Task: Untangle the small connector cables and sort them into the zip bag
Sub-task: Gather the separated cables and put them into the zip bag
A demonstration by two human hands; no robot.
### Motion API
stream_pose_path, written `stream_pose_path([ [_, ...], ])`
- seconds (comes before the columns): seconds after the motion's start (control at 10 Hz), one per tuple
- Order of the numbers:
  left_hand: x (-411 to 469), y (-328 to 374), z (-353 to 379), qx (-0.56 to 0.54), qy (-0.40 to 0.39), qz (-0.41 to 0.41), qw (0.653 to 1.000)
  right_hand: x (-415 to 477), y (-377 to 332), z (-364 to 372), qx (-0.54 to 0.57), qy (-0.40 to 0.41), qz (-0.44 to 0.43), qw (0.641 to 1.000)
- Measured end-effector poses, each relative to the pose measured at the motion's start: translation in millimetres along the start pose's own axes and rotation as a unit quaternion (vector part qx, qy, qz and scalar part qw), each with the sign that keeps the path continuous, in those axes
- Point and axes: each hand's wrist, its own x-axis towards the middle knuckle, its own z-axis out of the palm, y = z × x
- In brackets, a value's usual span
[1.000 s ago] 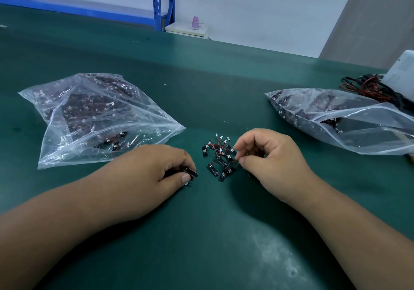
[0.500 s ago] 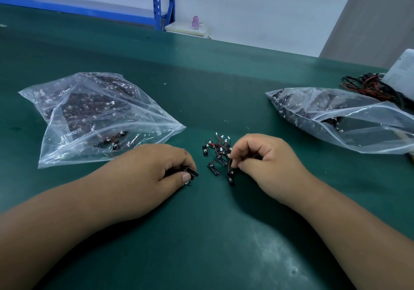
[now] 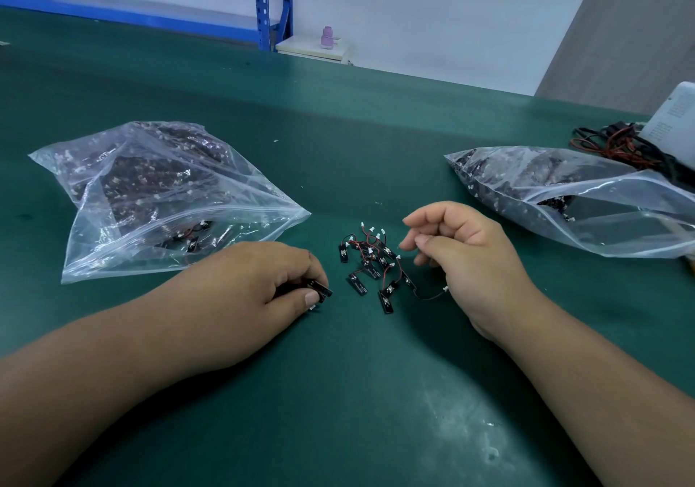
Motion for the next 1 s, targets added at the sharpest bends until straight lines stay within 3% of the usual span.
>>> stream_pose_path([
  [1.0, -0.8, 0.0, -0.6, -0.006, -0.002, -0.003, 1.0, -0.6, 0.6, -0.1, -0.012, -0.004, 0.012, 1.0],
])
